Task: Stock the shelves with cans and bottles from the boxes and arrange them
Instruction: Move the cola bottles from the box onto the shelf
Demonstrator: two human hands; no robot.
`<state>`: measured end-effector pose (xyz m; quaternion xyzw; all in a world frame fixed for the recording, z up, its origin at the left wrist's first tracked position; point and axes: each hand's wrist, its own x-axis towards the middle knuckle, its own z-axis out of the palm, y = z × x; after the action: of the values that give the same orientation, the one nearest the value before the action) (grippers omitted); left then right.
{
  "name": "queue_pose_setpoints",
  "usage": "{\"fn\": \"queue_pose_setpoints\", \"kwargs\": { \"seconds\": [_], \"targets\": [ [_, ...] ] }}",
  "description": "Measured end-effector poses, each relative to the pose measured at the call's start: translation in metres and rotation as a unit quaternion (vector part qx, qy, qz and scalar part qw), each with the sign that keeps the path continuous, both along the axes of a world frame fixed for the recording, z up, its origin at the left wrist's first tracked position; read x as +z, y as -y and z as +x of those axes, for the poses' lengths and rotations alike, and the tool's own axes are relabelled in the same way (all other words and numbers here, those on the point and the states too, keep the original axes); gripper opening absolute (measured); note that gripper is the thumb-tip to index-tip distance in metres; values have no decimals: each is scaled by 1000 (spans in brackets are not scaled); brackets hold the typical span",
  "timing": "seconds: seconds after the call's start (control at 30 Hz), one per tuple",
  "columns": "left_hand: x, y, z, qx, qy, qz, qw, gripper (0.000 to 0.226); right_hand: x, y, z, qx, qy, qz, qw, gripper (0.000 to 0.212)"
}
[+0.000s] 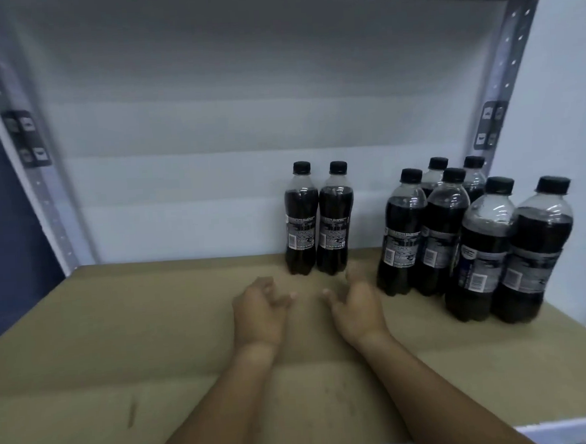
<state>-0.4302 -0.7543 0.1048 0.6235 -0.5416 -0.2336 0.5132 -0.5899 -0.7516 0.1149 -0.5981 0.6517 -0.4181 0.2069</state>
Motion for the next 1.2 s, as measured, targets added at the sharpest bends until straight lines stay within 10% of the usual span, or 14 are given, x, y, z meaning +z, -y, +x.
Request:
{"fn": "queue_pose_setpoints", "kwargs": {
  "seconds": [0.63, 0.9, 1.2],
  "targets": [
    [-68, -283, 115, 72, -67, 5, 995, 36, -46, -267, 137, 101, 47, -78, 991, 31],
    [-173, -374, 181, 208, -1, 188, 960, 50, -149, -305, 183, 194, 7, 120, 974, 42],
    [-216, -359, 184, 118, 61, 275, 952, 53, -230, -314, 192, 202, -50, 250, 946, 53]
  ]
}}
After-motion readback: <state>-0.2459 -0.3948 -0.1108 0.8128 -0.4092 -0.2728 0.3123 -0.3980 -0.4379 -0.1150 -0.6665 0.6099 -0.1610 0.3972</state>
